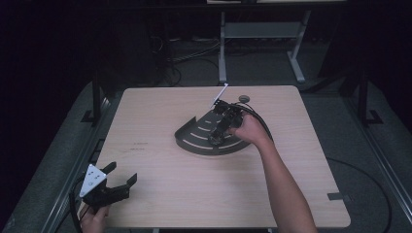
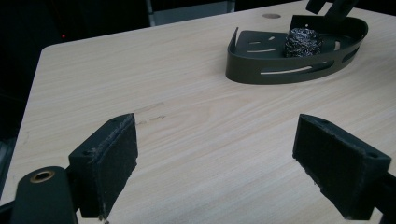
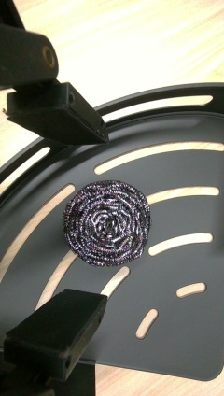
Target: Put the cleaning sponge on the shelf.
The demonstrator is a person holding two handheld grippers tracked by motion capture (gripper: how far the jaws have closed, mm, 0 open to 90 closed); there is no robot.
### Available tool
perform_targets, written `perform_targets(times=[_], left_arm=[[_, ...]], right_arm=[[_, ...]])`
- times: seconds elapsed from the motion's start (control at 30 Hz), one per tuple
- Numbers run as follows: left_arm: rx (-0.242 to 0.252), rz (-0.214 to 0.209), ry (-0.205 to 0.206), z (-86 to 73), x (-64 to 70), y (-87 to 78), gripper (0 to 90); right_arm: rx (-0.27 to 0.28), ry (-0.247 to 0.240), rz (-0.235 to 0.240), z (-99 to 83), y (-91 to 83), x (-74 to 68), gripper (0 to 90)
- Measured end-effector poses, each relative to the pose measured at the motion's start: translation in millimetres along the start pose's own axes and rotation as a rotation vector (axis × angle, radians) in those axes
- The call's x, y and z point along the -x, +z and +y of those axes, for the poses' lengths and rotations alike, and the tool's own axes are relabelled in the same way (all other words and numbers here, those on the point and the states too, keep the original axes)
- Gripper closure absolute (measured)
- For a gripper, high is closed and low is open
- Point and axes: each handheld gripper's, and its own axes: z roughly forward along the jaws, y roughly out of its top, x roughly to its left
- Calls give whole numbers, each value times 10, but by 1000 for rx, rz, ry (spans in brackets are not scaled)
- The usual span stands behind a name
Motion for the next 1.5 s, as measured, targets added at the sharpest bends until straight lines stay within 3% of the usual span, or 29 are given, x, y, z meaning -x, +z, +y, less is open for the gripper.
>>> perform_targets(times=[0.3, 1.07, 1.5], left_arm=[[-3, 3, 1, -1, -2, 5, 132], [-11, -6, 11, 0, 21, 23, 132], [-15, -8, 17, 1, 33, 31, 132]], right_arm=[[3, -11, -11, -65, -107, -18, 175], [40, 42, -39, -572, -375, 74, 178], [47, 49, -45, -745, -437, 44, 177]])
